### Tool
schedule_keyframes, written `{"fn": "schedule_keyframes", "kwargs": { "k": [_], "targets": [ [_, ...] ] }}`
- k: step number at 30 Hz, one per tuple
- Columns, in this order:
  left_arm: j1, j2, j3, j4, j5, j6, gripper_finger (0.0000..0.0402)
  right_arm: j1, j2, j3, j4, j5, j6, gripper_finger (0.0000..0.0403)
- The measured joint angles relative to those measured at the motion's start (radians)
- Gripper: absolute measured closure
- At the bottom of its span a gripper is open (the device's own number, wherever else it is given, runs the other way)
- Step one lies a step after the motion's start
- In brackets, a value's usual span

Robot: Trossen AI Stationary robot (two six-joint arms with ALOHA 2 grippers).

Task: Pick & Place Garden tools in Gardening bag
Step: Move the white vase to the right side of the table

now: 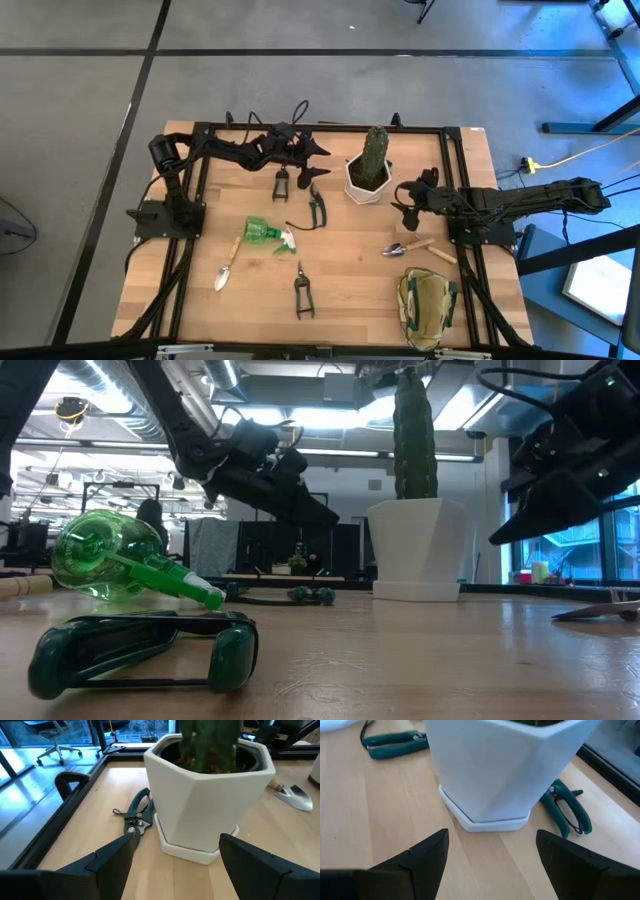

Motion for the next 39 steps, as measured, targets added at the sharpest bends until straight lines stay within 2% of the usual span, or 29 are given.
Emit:
{"fn": "schedule_keyframes", "kwargs": {
  "k": [14,18,21,32,39],
  "targets": [
    [-0.005,0.000,0.000,0.008,0.002,-0.005,0.0114,0.000,0.000,0.000,-0.016,0.000,0.036,0.0100],
    [-0.005,0.000,0.000,0.008,0.064,0.026,0.0113,0.000,0.000,0.000,-0.016,0.000,0.036,0.0100],
    [-0.007,0.000,0.000,0.008,0.067,0.036,0.0113,0.000,0.000,0.000,-0.012,0.000,0.036,0.0097],
    [-0.006,0.000,0.001,0.073,0.053,0.038,0.0113,0.000,0.000,0.000,-0.006,0.026,0.029,0.0009],
    [-0.006,0.000,0.031,0.053,0.058,0.049,0.0089,0.000,0.000,0.000,-0.008,0.026,0.014,0.0004]
  ]
}}
